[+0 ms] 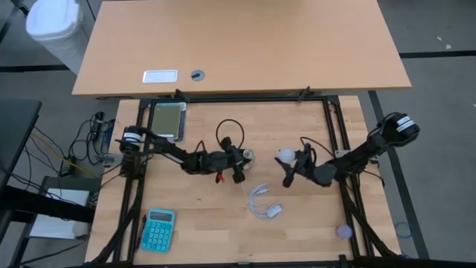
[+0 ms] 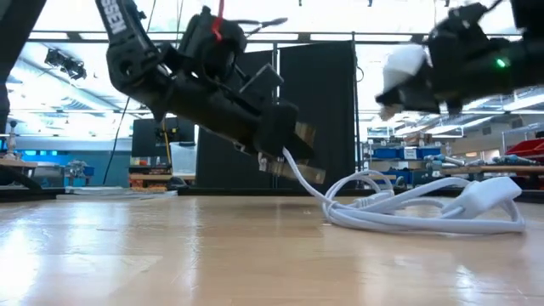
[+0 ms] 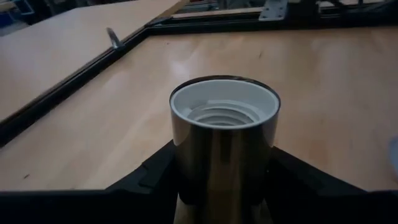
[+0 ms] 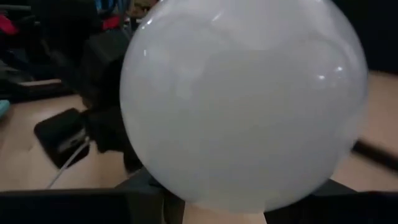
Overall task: Screw lightbulb
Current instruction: Remove the lightbulb from the desk lamp
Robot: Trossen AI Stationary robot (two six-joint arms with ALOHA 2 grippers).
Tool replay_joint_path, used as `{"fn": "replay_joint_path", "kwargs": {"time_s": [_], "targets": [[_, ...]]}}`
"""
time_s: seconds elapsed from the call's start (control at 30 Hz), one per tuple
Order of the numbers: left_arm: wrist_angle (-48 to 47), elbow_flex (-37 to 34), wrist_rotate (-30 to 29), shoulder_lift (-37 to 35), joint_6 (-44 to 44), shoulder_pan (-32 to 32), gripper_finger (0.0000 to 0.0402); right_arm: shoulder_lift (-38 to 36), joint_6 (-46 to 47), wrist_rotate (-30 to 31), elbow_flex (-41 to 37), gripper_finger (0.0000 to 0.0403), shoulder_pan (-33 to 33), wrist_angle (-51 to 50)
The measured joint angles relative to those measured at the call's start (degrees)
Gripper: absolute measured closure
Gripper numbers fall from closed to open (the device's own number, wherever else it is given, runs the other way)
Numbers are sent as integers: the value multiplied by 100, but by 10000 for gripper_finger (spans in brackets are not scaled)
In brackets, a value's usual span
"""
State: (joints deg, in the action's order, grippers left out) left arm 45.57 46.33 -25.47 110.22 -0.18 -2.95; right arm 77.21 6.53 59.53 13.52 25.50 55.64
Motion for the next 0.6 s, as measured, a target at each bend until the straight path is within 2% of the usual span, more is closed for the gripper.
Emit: {"fn": "replay_joint_path", "kwargs": {"time_s": [0.2, 0.43, 0.6], "targets": [[153, 4, 11, 468, 88, 75, 203, -54, 937, -4, -554, 248, 142, -70], [165, 7, -105, 430, 127, 77, 129, -48, 1138, -20, -588, 248, 140, -182], [-7, 2, -86, 292, -5, 57, 98, -48, 1134, -21, -588, 248, 142, -184]]}}
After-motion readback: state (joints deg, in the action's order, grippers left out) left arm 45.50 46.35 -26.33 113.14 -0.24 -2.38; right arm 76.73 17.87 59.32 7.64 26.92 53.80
